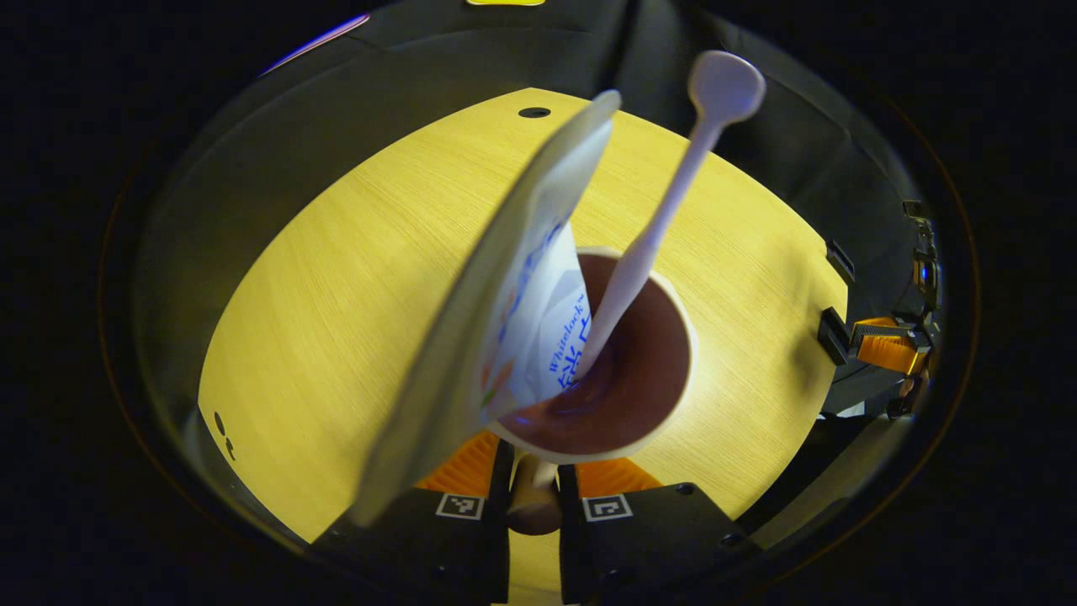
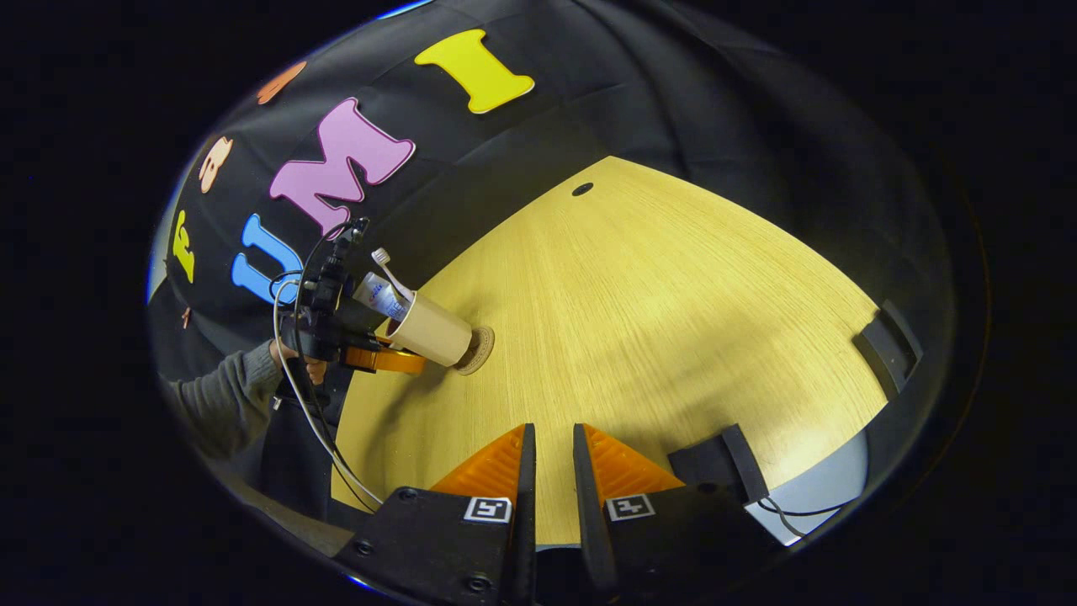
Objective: Put the toothbrush and toothpaste on the desktop into the cup, then pick up the cup and place it on the coaster on the desktop.
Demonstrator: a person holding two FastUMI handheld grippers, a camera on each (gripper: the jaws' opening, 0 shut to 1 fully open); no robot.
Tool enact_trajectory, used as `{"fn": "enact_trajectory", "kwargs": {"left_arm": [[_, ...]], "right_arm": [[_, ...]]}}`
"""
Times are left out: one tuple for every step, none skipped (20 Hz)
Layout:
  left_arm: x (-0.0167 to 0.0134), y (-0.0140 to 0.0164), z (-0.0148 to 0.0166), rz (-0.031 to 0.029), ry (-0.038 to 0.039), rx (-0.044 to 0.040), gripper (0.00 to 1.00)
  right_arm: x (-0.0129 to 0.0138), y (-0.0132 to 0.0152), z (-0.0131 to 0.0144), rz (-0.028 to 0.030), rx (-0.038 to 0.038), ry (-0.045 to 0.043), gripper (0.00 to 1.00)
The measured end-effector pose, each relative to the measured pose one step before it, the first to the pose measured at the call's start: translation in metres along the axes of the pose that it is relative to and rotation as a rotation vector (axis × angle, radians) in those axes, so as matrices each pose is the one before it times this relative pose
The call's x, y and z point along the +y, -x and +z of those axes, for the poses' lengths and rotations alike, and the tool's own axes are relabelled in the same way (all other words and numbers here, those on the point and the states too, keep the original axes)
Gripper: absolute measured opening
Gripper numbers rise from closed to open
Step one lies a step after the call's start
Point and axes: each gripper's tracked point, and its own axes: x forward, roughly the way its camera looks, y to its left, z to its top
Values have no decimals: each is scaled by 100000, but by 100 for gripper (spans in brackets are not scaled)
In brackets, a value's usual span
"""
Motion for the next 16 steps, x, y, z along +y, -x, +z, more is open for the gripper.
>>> {"fn": "enact_trajectory", "kwargs": {"left_arm": [[-149,-240,167,217,-102,701,24],[-87,-224,-25,214,-13,872,28],[-135,-286,-81,330,-49,820,24],[54,-237,1,377,118,751,28],[17,-177,11,318,323,476,28],[-2,-60,14,311,253,213,28],[-19,-100,143,238,-37,80,24],[9,-163,-39,159,-109,214,26],[-122,-218,-38,-23,-344,361,28],[-145,-73,-75,100,-257,665,28],[16,-243,-44,470,-7,939,28],[7,9,32,190,192,-39,28],[-84,-70,126,357,312,-298,29],[55,-2,-116,19,284,566,24],[59,142,-106,289,359,165,30],[110,101,-99,149,287,368,26]], "right_arm": [[-397,278,-17,-505,-194,-578,26],[-301,270,27,-293,-667,-448,26],[-329,216,18,-334,-120,-452,26],[-217,62,25,-207,-220,-460,26],[-253,100,-49,-337,-234,-483,26],[-279,51,-22,-135,-62,-491,26],[-126,97,0,-162,29,-376,26],[-162,78,-62,-141,125,-237,26],[-99,54,-81,67,80,-52,26],[-111,97,24,-40,-56,50,26],[-130,32,14,-12,26,-65,26],[-117,73,76,26,-215,-191,26],[-113,142,49,-154,-307,-119,26],[-84,-34,45,-38,-160,-299,26],[-85,67,40,-77,-148,-351,26],[-68,53,12,-26,-131,-291,26]]}}
